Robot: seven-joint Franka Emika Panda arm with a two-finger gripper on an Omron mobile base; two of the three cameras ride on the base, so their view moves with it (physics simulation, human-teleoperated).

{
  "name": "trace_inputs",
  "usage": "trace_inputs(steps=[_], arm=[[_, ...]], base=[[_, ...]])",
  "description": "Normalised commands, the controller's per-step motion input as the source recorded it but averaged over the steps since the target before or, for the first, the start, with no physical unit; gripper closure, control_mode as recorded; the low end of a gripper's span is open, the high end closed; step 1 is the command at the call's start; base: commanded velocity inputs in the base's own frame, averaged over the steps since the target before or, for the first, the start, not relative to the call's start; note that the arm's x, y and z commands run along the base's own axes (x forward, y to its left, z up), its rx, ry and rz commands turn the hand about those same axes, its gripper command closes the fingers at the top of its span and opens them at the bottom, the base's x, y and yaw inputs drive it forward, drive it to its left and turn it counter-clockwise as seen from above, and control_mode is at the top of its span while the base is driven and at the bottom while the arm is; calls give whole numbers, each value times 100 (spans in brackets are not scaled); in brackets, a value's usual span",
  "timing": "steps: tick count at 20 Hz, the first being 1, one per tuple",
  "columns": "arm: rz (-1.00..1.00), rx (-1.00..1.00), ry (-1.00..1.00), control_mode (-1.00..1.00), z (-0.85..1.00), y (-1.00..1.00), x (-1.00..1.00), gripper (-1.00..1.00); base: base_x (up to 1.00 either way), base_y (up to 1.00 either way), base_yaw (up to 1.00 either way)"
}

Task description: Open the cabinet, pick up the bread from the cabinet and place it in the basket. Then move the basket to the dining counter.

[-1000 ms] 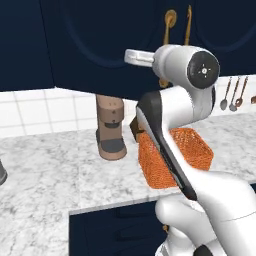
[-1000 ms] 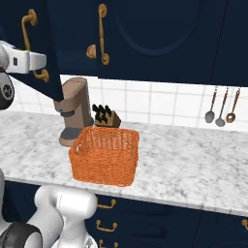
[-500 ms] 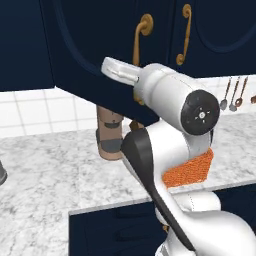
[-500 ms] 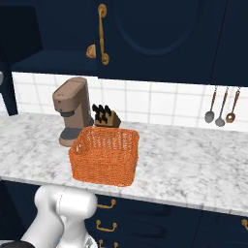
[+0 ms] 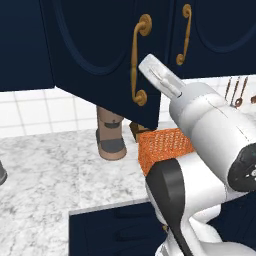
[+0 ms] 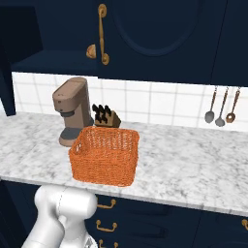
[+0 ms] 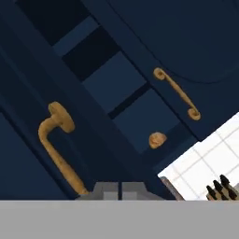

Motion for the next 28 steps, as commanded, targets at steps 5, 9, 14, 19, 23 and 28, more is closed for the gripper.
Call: trace_inputs(steps=[5,9,14,19,23,28], arm=[[-12,31,-2,-100,29,-63,-64,100],[-2,57,0,-100,3,-55,-14,100],[24,80,0,-100,-6,-22,7,100],[74,62,-6,-100,-28,-1,33,100],[84,39,-20,-100,-29,-16,0,100],[86,25,-12,-100,-31,-16,32,100]], base=[[0,0,0],[0,0,0],[0,0,0],[0,0,0],[0,0,0],[0,0,0]])
